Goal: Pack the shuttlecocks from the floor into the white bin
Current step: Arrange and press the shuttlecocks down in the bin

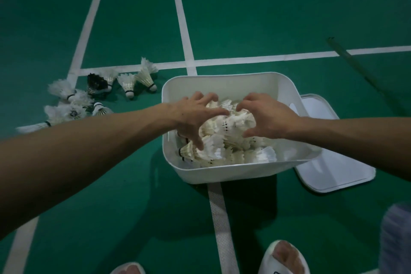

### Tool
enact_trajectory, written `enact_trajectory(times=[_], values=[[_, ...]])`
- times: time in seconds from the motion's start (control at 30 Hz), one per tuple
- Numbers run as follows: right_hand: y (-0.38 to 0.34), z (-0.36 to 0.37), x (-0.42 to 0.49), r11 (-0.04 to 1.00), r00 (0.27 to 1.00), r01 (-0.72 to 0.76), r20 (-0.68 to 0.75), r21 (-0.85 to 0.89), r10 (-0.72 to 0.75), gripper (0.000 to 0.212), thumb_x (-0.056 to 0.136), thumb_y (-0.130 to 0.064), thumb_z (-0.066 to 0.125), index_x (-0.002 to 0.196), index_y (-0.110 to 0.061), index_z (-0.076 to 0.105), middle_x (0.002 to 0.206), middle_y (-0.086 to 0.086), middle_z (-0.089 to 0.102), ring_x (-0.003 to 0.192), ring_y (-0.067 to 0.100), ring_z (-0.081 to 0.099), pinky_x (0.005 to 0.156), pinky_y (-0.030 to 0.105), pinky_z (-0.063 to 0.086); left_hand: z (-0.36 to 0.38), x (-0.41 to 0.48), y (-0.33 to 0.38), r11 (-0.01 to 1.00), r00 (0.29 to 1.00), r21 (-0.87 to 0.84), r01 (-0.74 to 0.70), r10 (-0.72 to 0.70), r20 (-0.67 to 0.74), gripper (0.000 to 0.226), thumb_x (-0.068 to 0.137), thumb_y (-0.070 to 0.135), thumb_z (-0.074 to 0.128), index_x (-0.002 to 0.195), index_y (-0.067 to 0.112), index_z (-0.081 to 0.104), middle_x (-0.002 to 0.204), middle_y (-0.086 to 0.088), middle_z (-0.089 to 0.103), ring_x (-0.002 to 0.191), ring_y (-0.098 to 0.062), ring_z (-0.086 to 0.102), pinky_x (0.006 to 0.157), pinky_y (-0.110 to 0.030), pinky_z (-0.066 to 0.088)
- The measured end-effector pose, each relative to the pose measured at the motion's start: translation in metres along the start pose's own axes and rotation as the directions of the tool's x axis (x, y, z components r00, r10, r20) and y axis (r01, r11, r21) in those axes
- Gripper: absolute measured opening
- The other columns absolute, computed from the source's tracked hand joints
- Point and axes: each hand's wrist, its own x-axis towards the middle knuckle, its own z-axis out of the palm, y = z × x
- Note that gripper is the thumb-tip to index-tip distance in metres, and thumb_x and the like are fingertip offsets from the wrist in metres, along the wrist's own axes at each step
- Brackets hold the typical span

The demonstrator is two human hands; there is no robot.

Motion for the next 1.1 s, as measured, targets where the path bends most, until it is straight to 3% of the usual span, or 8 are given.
enact_trajectory(times=[0.1, 0.27, 0.4, 0.53, 0.73, 0.93, 1.1], values=[[-0.012, -0.013, 0.006, 0.996, 0.998, -0.043, 0.051, -0.081, 0.047, 0.073, 0.072, -0.046, 0.079, 0.134, -0.025, 0.047, 0.133, 0.005, 0.049, 0.116, 0.024, 0.048, 0.091, 0.037, 0.046, -0.021, -0.021, -0.009, 0.998, 0.995, -0.034, 0.058, -0.061, -0.085, 0.102, 0.063, 0.059, 0.077, 0.146, 0.04, 0.021, 0.153, -0.001, 0.009, 0.137, -0.028, 0.016, 0.109, -0.05, 0.029], [-0.023, -0.018, 0.0, 0.994, 0.99, -0.1, 0.093, -0.051, 0.104, 0.068, 0.073, -0.039, 0.08, 0.131, -0.019, 0.05, 0.132, 0.009, 0.051, 0.113, 0.025, 0.052, 0.097, 0.036, 0.045, -0.021, -0.059, -0.02, 0.992, 0.988, -0.074, 0.102, -0.109, -0.106, 0.096, 0.067, 0.06, 0.075, 0.145, 0.034, 0.026, 0.151, 0.001, 0.011, 0.137, -0.028, 0.015, 0.112, -0.049, 0.028], [-0.06, -0.033, 0.005, 0.999, 1.0, 0.003, -0.024, 0.037, -0.002, 0.058, 0.077, -0.036, 0.078, 0.127, -0.022, 0.053, 0.135, 0.005, 0.049, 0.115, 0.021, 0.049, 0.096, 0.034, 0.042, -0.02, -0.084, -0.034, 0.98, 0.971, -0.124, 0.153, -0.172, -0.164, 0.092, 0.07, 0.059, 0.072, 0.145, 0.031, 0.026, 0.151, 0.0, 0.014, 0.135, -0.027, 0.018, 0.111, -0.05, 0.03], [-0.124, -0.056, 0.024, 0.975, 0.973, 0.212, -0.11, 0.068, -0.204, 0.061, 0.075, -0.038, 0.079, 0.128, -0.024, 0.052, 0.133, 0.003, 0.048, 0.121, 0.022, 0.046, 0.102, 0.037, 0.04, -0.013, -0.122, -0.067, 0.937, 0.922, -0.245, 0.248, -0.306, -0.236, 0.088, 0.074, 0.058, 0.069, 0.145, 0.025, 0.028, 0.149, -0.003, 0.02, 0.134, -0.029, 0.022, 0.113, -0.044, 0.026], [-0.227, -0.049, 0.073, 0.899, 0.896, 0.433, -0.14, 0.062, -0.422, 0.068, 0.072, -0.044, 0.08, 0.129, -0.022, 0.05, 0.129, 0.005, 0.048, 0.118, 0.025, 0.046, 0.099, 0.042, 0.043, 0.051, -0.202, -0.131, 0.822, 0.843, -0.232, 0.52, -0.538, -0.018, 0.093, 0.074, 0.06, 0.068, 0.147, 0.027, 0.022, 0.153, -0.005, 0.011, 0.139, -0.035, 0.016, 0.114, -0.051, 0.024], [-0.297, 0.004, 0.134, 0.908, 0.913, 0.408, -0.027, 0.098, -0.407, 0.075, 0.071, -0.047, 0.08, 0.132, -0.021, 0.045, 0.132, 0.009, 0.046, 0.12, 0.031, 0.046, 0.098, 0.045, 0.045, 0.124, -0.258, -0.184, 0.697, 0.729, -0.216, 0.684, -0.668, 0.15, 0.096, 0.073, 0.062, 0.067, 0.148, 0.026, 0.02, 0.154, -0.011, 0.011, 0.136, -0.037, 0.02, 0.112, -0.05, 0.027], [-0.327, 0.051, 0.18, 0.914, 0.919, 0.38, 0.057, 0.139, -0.391, 0.075, 0.073, -0.045, 0.08, 0.134, -0.02, 0.044, 0.133, 0.009, 0.047, 0.121, 0.031, 0.046, 0.098, 0.044, 0.045, 0.17, -0.264, -0.212, 0.569, 0.64, -0.301, 0.765, -0.72, 0.267, 0.098, 0.074, 0.06, 0.068, 0.149, 0.032, 0.013, 0.155, -0.014, 0.007, 0.136, -0.044, 0.021, 0.112, -0.053, 0.027]])
